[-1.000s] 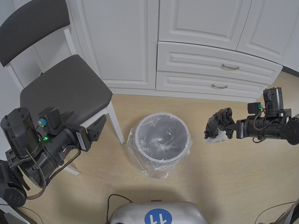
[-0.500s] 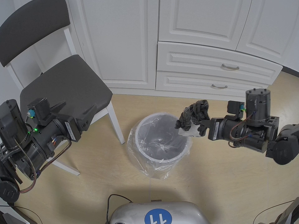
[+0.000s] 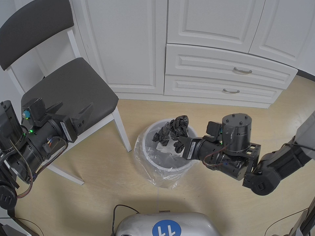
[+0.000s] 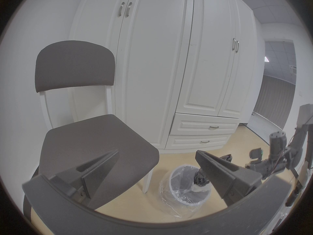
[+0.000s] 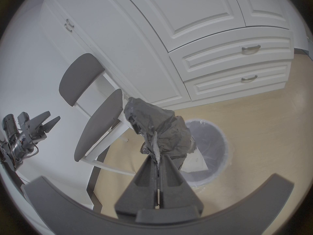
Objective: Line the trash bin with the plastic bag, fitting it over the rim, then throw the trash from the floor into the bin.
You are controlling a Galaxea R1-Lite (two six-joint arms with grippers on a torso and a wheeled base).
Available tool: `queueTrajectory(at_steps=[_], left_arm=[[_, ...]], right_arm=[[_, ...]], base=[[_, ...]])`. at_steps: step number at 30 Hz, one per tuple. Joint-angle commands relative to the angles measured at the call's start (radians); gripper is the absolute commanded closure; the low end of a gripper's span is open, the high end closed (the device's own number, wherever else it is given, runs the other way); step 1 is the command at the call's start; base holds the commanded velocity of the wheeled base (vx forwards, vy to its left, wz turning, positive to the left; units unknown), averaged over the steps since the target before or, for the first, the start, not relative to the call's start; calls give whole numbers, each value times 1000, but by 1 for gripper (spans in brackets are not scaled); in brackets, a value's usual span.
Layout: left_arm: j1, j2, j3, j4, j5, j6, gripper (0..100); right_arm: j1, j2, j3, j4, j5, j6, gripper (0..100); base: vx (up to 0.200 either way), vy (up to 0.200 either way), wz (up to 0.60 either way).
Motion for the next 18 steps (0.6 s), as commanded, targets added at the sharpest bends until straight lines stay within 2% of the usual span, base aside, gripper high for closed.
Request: queueTrajectory(at_steps=[1, 8, 18], left_arm=[[42, 0, -4, -2, -22, -1, 0], [45, -2, -6, -5, -22, -1, 0], [45, -4, -7, -5, -22, -1, 0]], right_arm=[[1, 181, -11, -124, -4, 9, 100], [-46, 319, -18, -334, 2, 6, 100], [-68, 367, -35, -367, 5, 6, 100]], base=[[0, 0, 0], [0, 0, 0], [0, 0, 0]])
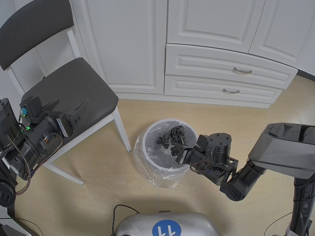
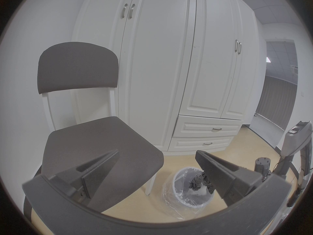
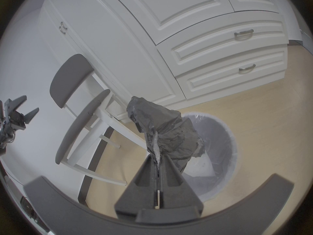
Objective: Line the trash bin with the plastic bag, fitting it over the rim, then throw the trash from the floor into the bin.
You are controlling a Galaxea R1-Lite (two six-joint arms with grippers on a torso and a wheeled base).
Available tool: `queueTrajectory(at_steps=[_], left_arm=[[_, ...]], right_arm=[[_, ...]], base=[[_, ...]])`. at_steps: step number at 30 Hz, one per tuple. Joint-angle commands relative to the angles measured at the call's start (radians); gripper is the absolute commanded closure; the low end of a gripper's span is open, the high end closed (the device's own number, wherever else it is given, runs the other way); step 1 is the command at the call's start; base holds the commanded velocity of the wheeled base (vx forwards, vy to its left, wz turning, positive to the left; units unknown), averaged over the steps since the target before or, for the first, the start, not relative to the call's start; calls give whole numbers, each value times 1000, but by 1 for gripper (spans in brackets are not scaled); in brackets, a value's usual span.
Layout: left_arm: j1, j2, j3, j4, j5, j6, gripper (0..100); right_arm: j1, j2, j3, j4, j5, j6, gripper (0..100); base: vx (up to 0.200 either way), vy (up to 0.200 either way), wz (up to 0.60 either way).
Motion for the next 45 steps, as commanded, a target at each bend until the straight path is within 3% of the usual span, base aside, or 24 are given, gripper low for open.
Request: queueTrajectory(at_steps=[1, 9, 20, 30, 34, 38, 45], left_arm=[[1, -8, 1, 1, 0, 0, 0], [1, -11, 1, 1, 0, 0, 0], [1, -11, 0, 1, 0, 0, 0], [2, -11, 0, 1, 0, 1, 0], [2, -10, 0, 1, 0, 1, 0], [2, -11, 0, 1, 0, 0, 0], [2, -10, 0, 1, 0, 0, 0]], right_arm=[[-10, 37, 3, 6, 1, -7, 100], [-32, 79, 3, 32, 3, -16, 100], [-32, 63, -3, 195, 1, -48, 100], [-25, 106, -68, 184, -10, -30, 100], [-19, 190, -124, 124, -30, 12, 100], [-18, 315, -229, -6, -117, 24, 100], [-16, 382, -265, -203, -120, 24, 100]], base=[[0, 0, 0], [0, 0, 0], [0, 0, 0], [0, 0, 0], [0, 0, 0], [0, 0, 0], [0, 0, 0]])
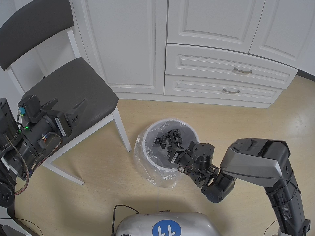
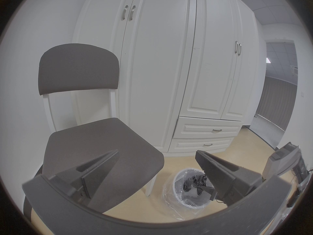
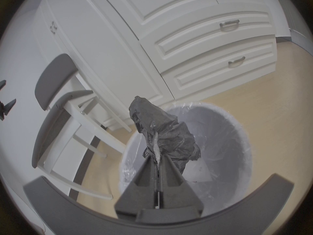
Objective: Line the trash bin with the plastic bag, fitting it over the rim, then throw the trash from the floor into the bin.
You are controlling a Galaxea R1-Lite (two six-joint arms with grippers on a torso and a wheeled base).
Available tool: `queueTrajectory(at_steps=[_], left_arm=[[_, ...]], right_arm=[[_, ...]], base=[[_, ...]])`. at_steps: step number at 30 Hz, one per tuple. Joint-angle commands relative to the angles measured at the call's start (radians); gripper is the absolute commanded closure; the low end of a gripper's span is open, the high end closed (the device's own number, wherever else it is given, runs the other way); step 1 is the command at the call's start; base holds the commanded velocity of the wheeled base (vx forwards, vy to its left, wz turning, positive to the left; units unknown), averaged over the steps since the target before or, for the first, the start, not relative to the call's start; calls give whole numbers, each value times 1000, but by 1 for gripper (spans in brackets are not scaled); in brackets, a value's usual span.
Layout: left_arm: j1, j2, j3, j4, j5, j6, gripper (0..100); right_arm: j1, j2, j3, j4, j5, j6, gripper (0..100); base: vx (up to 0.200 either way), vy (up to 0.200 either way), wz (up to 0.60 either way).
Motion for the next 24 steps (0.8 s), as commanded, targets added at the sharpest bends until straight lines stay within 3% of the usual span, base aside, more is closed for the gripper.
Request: queueTrajectory(at_steps=[1, 8, 13, 24], left_arm=[[0, 3, 0, 0, 1, -1, 0], [0, 1, 0, 0, 1, 0, 0], [0, 1, 0, 0, 1, 0, 0], [0, 1, 1, -2, 1, 0, 0]], right_arm=[[3, 85, -30, -69, -7, 2, 100], [6, 13, 56, -59, 8, -13, 100], [12, -79, 111, 46, 25, -36, 100], [21, -7, 70, 51, 21, -33, 100]], base=[[0, 0, 0], [0, 0, 0], [0, 0, 0], [0, 0, 0]])
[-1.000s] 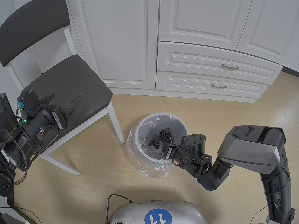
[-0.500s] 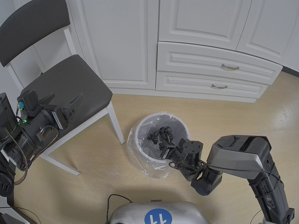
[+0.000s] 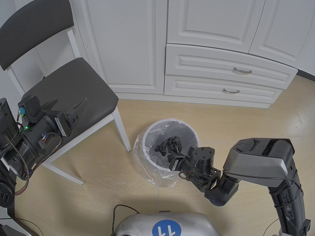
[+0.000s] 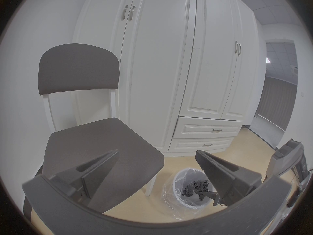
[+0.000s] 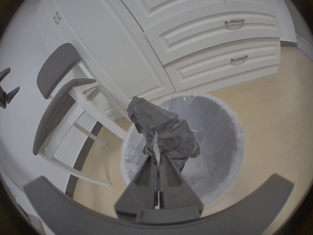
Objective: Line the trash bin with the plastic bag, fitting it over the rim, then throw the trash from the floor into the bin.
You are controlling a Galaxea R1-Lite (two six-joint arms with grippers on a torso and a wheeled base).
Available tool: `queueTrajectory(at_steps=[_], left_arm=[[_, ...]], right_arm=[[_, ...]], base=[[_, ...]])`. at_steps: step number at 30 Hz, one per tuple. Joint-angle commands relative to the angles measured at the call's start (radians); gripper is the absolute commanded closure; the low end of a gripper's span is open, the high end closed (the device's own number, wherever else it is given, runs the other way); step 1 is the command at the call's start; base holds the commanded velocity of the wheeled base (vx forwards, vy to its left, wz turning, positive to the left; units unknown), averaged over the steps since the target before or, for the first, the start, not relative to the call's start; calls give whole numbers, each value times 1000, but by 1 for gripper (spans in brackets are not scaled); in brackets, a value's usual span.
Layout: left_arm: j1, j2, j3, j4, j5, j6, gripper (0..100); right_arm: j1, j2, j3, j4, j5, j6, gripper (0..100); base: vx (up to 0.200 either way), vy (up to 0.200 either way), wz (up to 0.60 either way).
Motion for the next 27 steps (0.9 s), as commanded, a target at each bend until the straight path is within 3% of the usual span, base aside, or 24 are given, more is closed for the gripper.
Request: queueTrajectory(at_steps=[1, 17, 18, 27], left_arm=[[0, 1, 0, -1, 1, -1, 0], [-1, 0, 0, -1, 1, -1, 0], [-1, 0, 0, -1, 1, -1, 0], [0, -2, 0, -1, 1, -1, 0]], right_arm=[[-1, 56, -35, 2, -2, 0, 100], [-1, 95, -83, -18, -10, 9, 100], [-1, 93, -83, -24, -10, 9, 0], [7, 64, -66, -54, -11, 9, 0]], base=[[0, 0, 0], [0, 0, 0], [0, 0, 0], [0, 0, 0]])
